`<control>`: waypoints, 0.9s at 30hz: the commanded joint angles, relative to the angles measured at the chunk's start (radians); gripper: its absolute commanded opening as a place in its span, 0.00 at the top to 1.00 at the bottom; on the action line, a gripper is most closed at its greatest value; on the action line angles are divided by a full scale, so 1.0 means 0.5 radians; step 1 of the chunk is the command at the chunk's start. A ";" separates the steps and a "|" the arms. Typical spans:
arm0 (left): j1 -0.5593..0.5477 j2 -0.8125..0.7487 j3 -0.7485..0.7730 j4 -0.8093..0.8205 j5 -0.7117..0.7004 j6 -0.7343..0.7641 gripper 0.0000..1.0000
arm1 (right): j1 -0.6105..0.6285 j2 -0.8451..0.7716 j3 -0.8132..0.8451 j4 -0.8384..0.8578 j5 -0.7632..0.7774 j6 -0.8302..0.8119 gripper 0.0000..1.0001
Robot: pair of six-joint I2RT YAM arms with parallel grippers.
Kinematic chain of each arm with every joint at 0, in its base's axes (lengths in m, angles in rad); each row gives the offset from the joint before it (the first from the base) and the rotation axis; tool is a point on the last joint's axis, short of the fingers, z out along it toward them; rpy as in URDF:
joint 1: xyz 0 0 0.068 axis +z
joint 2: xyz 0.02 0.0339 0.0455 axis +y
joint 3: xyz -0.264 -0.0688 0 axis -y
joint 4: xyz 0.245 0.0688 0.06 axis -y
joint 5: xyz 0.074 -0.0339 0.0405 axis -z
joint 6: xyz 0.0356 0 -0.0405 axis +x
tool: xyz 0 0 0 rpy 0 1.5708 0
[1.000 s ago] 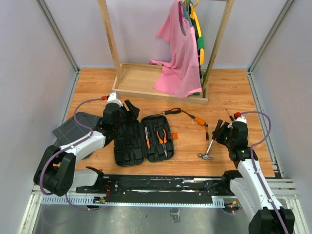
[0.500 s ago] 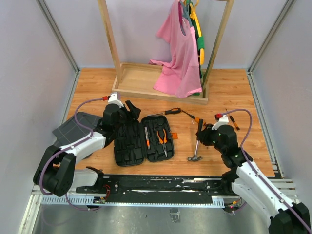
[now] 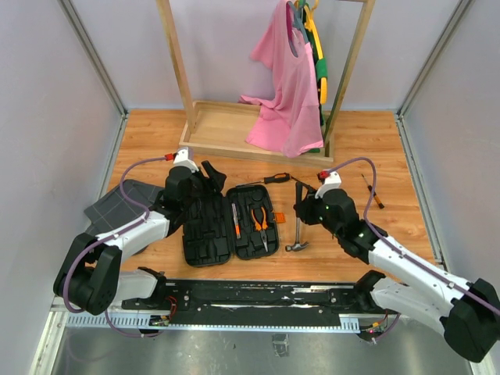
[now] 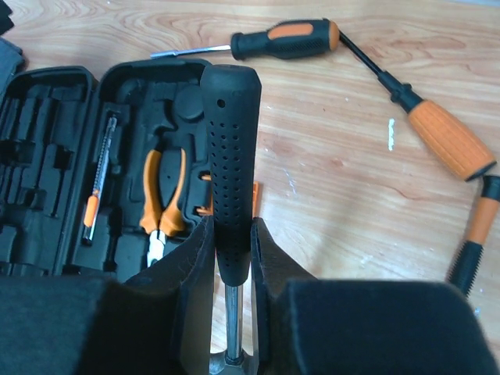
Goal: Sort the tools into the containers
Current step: Pick up the hammer at the center of the board, then place the hammer in the storage box.
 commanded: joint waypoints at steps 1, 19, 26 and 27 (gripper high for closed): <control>-0.015 -0.001 -0.019 0.077 0.009 0.033 0.28 | 0.157 0.139 0.222 0.102 0.176 0.079 0.99; -0.015 -0.004 -0.031 0.055 -0.098 0.029 0.28 | 0.573 0.905 0.860 0.060 0.214 0.161 1.00; -0.016 -0.017 -0.020 0.027 -0.115 0.033 0.29 | 0.626 1.107 0.982 0.011 0.153 0.245 0.99; -0.015 -0.018 -0.015 0.021 -0.117 0.033 0.29 | 0.629 1.134 1.000 0.009 0.146 0.255 1.00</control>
